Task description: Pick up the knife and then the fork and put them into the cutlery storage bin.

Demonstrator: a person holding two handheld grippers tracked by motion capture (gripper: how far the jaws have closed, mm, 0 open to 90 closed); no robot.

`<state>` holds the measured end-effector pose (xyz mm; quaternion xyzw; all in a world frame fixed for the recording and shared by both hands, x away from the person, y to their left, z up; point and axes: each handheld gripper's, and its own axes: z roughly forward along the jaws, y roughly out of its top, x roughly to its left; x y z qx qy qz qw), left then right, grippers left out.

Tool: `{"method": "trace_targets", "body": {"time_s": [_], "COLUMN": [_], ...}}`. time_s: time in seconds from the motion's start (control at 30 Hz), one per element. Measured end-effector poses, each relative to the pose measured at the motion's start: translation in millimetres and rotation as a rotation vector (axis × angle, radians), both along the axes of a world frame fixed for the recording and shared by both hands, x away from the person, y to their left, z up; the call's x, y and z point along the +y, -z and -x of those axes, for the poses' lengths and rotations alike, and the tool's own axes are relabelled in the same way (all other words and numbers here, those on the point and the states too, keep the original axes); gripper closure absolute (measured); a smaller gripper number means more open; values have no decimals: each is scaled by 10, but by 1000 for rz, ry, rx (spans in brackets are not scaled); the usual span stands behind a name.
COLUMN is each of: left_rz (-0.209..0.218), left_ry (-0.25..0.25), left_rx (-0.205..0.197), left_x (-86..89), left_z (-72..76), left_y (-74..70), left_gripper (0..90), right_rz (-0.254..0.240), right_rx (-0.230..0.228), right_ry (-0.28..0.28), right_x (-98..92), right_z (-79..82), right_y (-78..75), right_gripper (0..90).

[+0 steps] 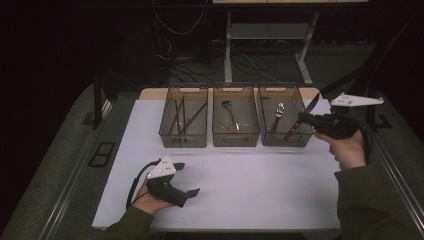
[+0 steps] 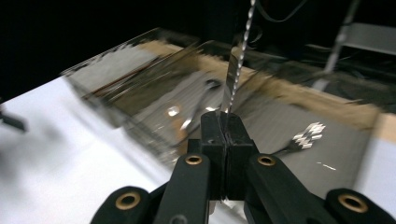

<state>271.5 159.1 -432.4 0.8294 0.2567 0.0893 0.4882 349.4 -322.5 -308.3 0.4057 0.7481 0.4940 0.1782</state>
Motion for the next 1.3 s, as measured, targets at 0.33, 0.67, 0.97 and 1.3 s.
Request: {"method": "trace_targets", "body": {"time_s": [0.33,0.67,0.97,1.3], "left_rz": [-23,-22,-20,-25], "left_ry": [26,34,31,20], "left_rx": [28,22,10,4], "left_x": [-28,-25,-10,16], "left_z": [-4,11,20,15], "left_y": [52,36,22,18], "left_gripper": [0,0,0,0], "right_rz": [168,361,315,188], "right_rx": [74,280,252,249], "right_ry": [113,86,91,122], "right_x": [-175,-68,54,66], "right_z": [-563,-930,-1112,-1135], "right_y": [-149,284,477,620], "right_gripper": [893,893,885,538]}}
